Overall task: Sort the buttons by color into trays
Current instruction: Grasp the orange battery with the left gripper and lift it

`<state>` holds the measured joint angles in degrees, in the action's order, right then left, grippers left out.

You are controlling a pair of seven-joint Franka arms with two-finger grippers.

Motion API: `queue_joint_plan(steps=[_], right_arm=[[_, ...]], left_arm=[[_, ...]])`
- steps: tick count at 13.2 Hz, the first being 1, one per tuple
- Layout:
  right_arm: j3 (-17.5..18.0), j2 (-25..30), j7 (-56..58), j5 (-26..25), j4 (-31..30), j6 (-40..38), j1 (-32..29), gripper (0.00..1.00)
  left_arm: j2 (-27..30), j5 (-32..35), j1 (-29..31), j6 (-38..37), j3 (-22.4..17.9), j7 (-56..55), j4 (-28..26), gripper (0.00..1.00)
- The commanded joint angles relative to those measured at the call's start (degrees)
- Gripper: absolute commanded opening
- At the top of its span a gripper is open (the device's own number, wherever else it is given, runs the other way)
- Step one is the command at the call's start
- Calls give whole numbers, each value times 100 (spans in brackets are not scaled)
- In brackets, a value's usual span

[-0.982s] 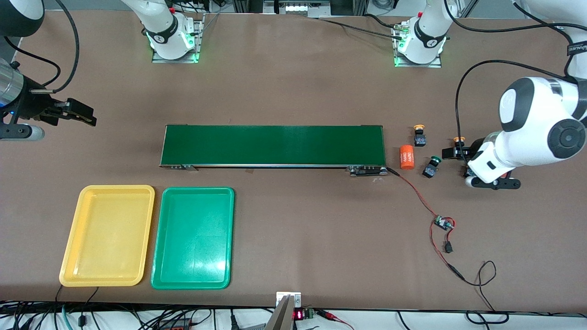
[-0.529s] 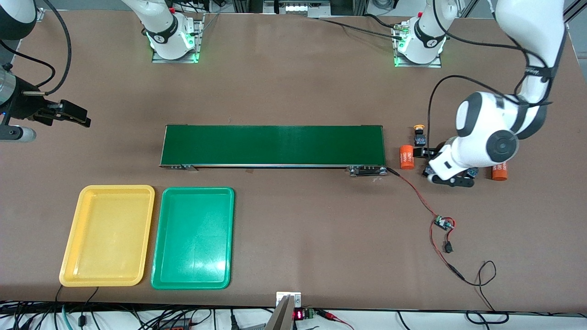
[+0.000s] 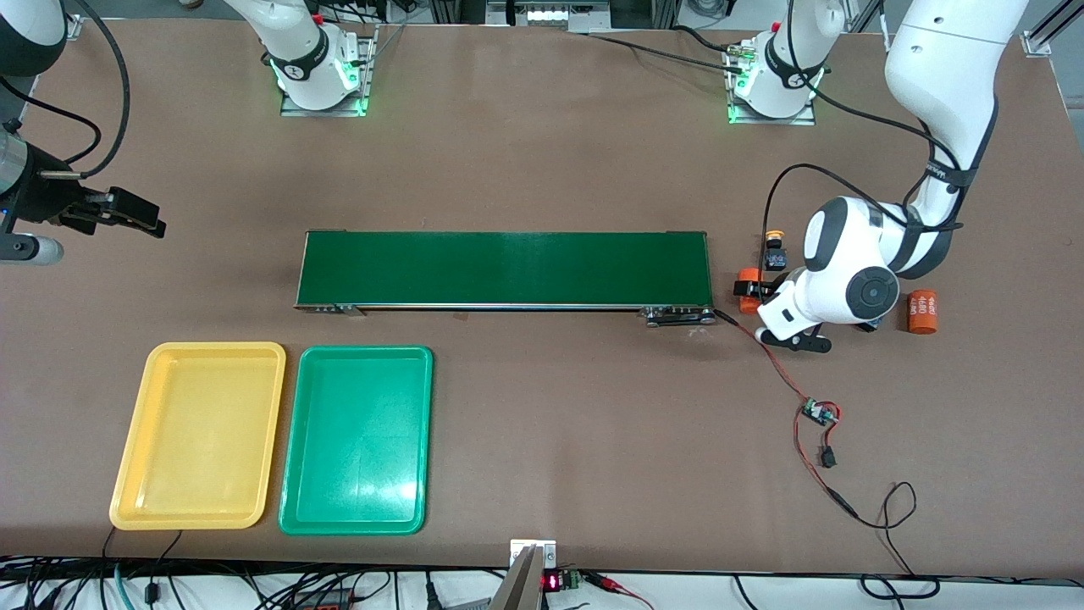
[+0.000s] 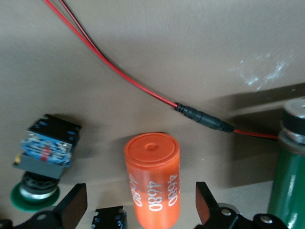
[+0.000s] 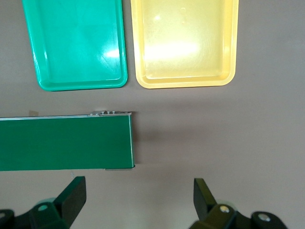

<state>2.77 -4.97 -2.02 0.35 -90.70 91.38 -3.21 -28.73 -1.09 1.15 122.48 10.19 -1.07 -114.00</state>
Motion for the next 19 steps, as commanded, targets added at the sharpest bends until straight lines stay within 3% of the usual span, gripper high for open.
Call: queue_joint_plan(steps=[1,5,9,10,12,14,17,19], right_arm=[[31,31,62,52,-53,82,-57,100],[31,31,62,52,-53,100,-57,100],[31,31,62,52,-53,108,-57,100],[31,31,62,52,-53,108,-57,100],[31,31,62,52,-53,108,-57,100],[31,22,62,52,-53,108,-57,100],[31,31,62,52,-53,108,-57,100],[31,22,62,52,-53,108,-57,100]], left_arm=[[8,-49,26,92,150,72,-175,100],[17,-49,26,83,168,80,-281,70],[227,-23,52,75,168,89,-106,13],[323,-31,52,31,168,80,60,6],[674,12,43,22,185,185,106,6],[1078,13,34,13,387,711,141,0],[1195,56,17,-337,1202,1089,97,0],[1116,118,-262,-347,1398,1555,62,0]])
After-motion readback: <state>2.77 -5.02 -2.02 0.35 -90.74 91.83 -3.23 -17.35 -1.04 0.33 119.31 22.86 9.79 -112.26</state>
